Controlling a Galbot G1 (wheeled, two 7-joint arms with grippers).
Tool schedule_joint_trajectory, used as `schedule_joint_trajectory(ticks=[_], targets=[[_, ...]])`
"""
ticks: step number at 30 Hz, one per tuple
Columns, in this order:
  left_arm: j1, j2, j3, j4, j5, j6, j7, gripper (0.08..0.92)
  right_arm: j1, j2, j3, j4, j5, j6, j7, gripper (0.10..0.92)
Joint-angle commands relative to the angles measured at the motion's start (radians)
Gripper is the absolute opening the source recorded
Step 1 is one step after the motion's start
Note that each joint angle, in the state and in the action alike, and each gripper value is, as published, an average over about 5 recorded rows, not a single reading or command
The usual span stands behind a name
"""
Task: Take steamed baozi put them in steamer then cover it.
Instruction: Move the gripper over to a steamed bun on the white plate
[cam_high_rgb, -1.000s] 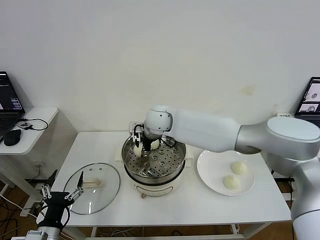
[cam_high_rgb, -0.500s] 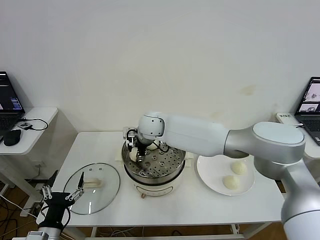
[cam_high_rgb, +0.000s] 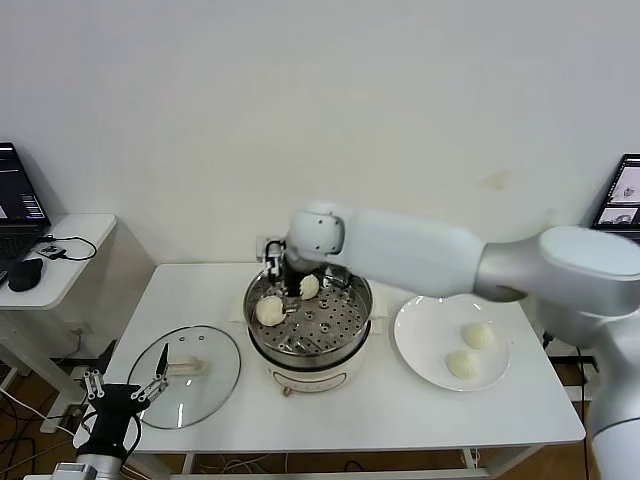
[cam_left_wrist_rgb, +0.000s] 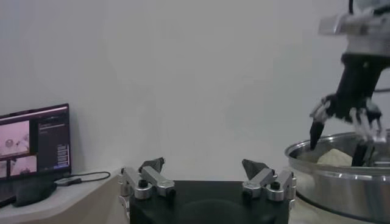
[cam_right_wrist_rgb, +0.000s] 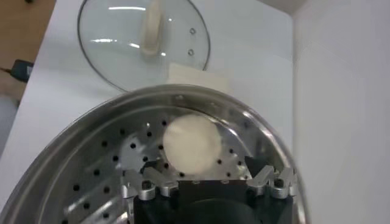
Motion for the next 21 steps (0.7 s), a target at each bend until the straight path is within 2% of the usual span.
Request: schedule_joint_trajectory(ticks=[1,6,12,21], targets=[[-0.002,0.002,0.003,0.0,0.0,0.001,0.0,0.823,0.16,-0.279,-0.042,0.166,-0.114,0.161,-0.183,0.823],[-0.005,0.006,0.017,0.003,0.004,0.002,0.0,0.823,0.151,-0.494,-0.044,0.255,-0.234,0.243,-0.242,0.823],[-0.017,0.01,0.036,-0.007,0.013,0.015,0.0,0.823,0.029,-0.703,0.01,0.292,-0.406,0.31,-0.276,0.823],[-0.013,0.007,0.041,-0.011,0.025,0.023,0.0,0.823,-0.364,-0.824,0.282,0.299,-0.549,0.331,-0.253,0.823]])
